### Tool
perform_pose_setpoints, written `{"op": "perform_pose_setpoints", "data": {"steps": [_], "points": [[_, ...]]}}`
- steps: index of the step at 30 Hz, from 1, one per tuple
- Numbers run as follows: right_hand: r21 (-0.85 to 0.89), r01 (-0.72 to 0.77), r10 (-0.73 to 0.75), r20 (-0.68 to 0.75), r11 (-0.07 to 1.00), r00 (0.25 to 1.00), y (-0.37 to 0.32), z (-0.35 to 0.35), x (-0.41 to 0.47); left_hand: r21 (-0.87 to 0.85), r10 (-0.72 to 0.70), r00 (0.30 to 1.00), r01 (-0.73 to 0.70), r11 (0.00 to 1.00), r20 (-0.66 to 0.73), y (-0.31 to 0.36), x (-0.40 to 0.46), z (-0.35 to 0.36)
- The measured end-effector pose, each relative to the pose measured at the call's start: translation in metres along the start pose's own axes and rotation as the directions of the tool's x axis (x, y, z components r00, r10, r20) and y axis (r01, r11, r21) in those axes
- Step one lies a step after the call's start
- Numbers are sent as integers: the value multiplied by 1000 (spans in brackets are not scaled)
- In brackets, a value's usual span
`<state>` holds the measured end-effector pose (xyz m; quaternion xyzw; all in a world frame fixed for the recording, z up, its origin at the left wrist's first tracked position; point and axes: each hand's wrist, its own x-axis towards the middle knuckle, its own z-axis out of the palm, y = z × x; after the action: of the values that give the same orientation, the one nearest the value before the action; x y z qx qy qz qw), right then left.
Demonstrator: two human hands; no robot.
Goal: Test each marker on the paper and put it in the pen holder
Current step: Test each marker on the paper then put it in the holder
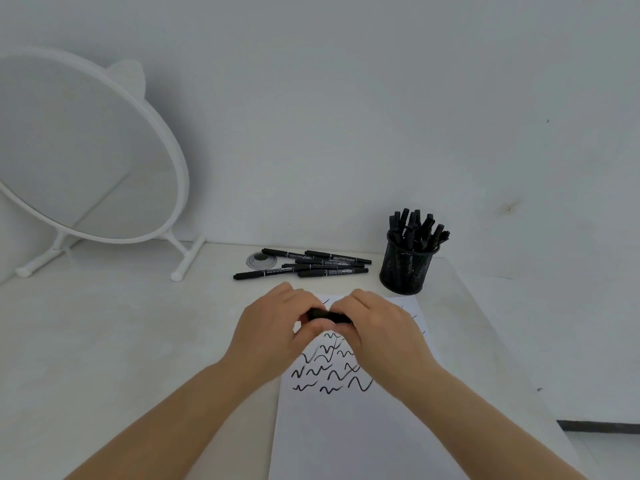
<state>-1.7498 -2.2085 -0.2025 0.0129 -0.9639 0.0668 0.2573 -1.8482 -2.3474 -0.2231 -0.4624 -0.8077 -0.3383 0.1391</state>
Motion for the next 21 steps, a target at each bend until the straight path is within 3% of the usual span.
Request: {"op": "perform_pose_setpoints", "data": {"steps": [3, 6, 9, 12, 16, 21], "points": [[137, -151, 149, 19, 979, 989, 18, -6, 21, -43, -109, 994, 108, 993, -17, -27, 14, 5], [302, -283, 344, -174, 910, 923, 46, -19, 40, 88, -212, 977, 214, 973, -35, -70, 23, 15], [428, -310, 468, -338, 849, 816, 73, -36, 54, 208, -339, 933, 358, 910, -121, -105, 28, 22], [452, -317, 511, -415, 834, 753, 96, -44, 60, 262, -390, 902, 428, 865, -187, -121, 33, 25], [409, -346, 522, -484, 845, 703, 114, -38, 62, 334, -451, 886, 460, 822, -110, -130, 34, 29], [354, -363, 501, -482, 862, 719, 124, -24, 60, 345, -510, 856, 506, 791, -88, -133, 34, 30]]}}
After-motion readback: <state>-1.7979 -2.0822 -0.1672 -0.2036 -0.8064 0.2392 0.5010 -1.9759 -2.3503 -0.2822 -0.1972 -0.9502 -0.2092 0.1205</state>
